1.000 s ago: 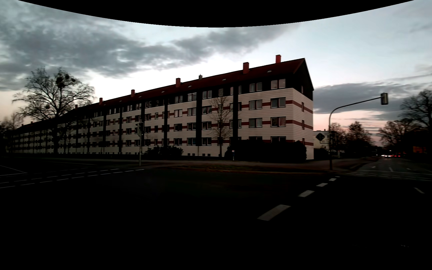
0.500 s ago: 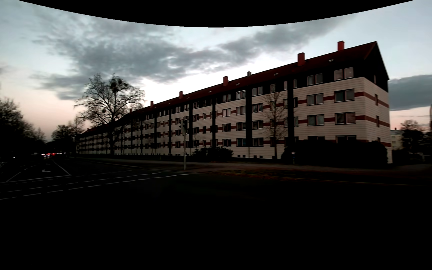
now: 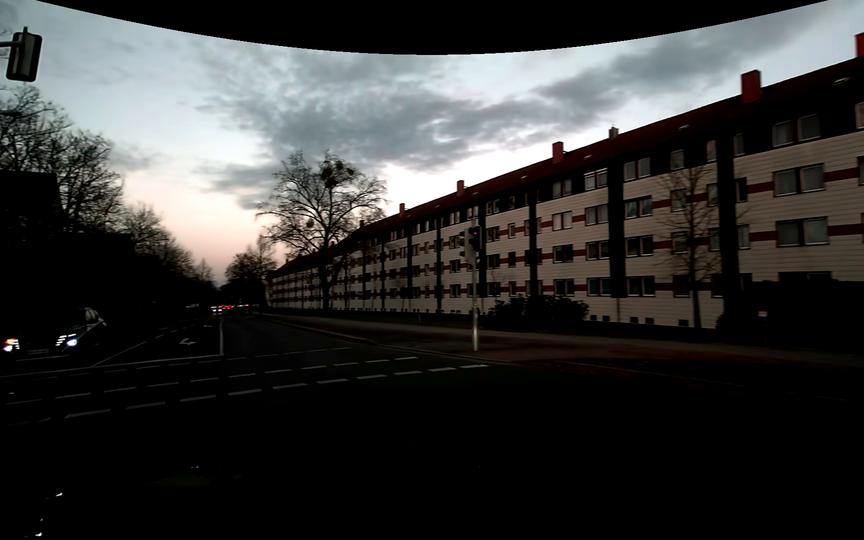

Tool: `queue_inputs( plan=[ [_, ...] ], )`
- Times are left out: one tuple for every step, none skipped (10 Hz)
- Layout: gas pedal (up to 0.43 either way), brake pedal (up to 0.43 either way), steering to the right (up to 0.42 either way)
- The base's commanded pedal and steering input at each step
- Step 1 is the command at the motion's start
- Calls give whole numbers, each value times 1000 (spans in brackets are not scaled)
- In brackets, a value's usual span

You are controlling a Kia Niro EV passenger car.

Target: Follow the waypoints while adhering to traffic rules and regulations

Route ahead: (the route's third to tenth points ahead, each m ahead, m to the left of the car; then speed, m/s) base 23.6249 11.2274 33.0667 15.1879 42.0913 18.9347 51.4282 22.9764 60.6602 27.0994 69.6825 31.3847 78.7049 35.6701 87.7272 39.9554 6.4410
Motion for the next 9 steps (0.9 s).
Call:
queue_inputs(
  plan=[
    [150, 0, -305],
    [150, 0, -294],
    [169, 0, -280],
    [169, 0, -260],
    [177, 0, -241],
    [177, 0, -210],
    [189, 0, -186],
    [189, 0, -167],
    [197, 0, -147]
  ],
)
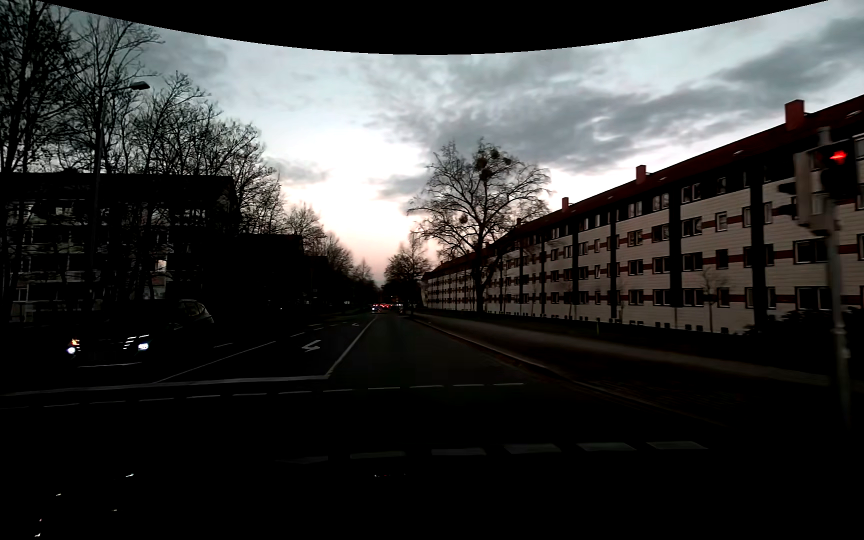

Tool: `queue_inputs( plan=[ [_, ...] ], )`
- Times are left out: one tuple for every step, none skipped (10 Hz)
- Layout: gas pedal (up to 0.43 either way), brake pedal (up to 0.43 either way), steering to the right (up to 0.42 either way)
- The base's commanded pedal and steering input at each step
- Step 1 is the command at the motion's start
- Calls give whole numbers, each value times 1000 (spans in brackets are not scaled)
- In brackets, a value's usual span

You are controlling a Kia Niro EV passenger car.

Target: Follow the waypoints while adhering to traffic rules and regulations

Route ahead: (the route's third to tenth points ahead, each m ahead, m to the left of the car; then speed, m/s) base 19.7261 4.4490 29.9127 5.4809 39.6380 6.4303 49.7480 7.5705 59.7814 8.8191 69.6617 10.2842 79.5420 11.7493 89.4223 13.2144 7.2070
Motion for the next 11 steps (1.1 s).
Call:
queue_inputs(
  plan=[
    [197, 0, -129],
    [197, 0, -109],
    [197, 0, -93],
    [189, 0, -77],
    [177, 0, -65],
    [169, 0, -50],
    [157, 0, -37],
    [157, 0, -30],
    [157, 0, -25],
    [157, 0, -20],
    [157, 0, -15]
  ],
)
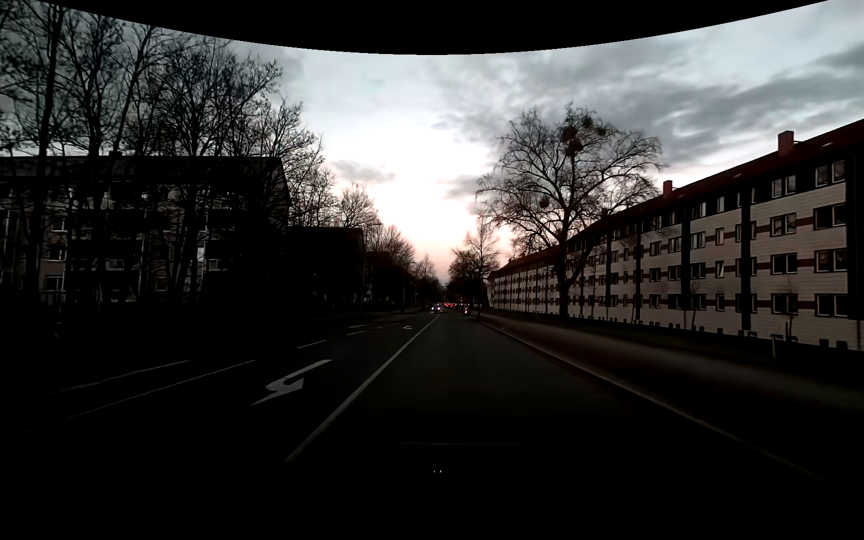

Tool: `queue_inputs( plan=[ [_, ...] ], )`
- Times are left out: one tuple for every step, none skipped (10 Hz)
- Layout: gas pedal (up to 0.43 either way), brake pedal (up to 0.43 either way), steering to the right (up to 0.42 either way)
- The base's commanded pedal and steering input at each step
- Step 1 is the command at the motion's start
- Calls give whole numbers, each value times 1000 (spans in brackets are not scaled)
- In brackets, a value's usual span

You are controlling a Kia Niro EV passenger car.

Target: Follow the waypoints while adhering to traffic rules and regulations

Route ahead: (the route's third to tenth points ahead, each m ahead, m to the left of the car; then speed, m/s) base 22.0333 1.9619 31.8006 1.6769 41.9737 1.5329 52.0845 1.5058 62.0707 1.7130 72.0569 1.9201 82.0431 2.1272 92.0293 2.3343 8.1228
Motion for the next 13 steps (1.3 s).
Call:
queue_inputs(
  plan=[
    [138, 0, -11],
    [138, 0, -8],
    [138, 0, -6],
    [138, 0, -4],
    [138, 0, -4],
    [138, 0, -4],
    [130, 0, -4],
    [118, 0, -4],
    [118, 0, -4],
    [110, 0, -4],
    [110, 0, -4],
    [110, 0, -4],
    [110, 0, -1]
  ],
)
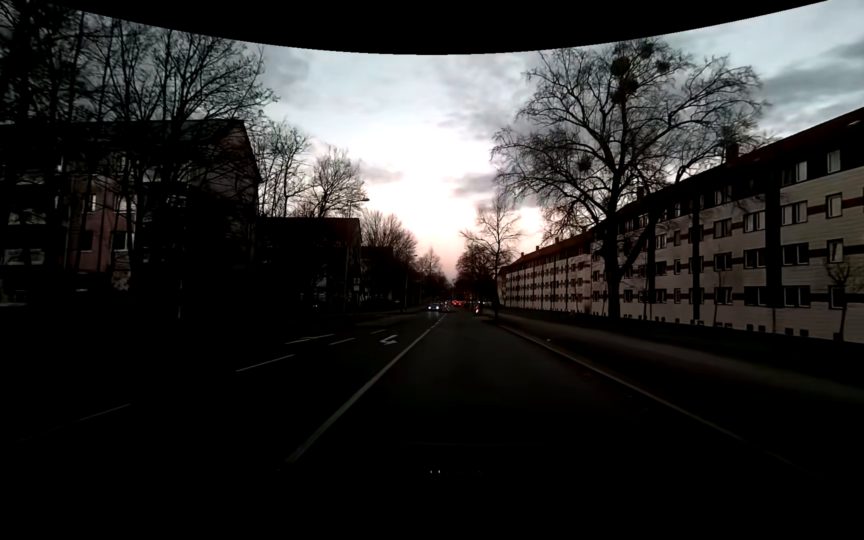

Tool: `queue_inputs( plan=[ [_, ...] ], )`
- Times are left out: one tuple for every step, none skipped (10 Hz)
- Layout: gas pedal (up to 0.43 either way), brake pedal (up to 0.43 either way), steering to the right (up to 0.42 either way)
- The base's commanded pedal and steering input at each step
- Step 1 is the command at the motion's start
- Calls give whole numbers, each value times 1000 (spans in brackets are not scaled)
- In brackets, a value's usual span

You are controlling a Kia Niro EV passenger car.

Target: Follow the waypoints while adhering to traffic rules and regulations

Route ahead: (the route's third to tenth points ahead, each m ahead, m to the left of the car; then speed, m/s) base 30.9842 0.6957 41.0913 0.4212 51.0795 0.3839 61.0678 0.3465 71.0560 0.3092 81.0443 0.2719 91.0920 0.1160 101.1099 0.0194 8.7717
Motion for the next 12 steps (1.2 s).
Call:
queue_inputs(
  plan=[
    [110, 0, 0],
    [110, 0, 2],
    [110, 0, 1],
    [110, 0, 2],
    [110, 0, 2],
    [110, 0, 2],
    [98, 0, 1],
    [87, 0, 1],
    [87, 0, 1],
    [87, 0, 1],
    [87, 0, 2],
    [87, 0, 1]
  ],
)
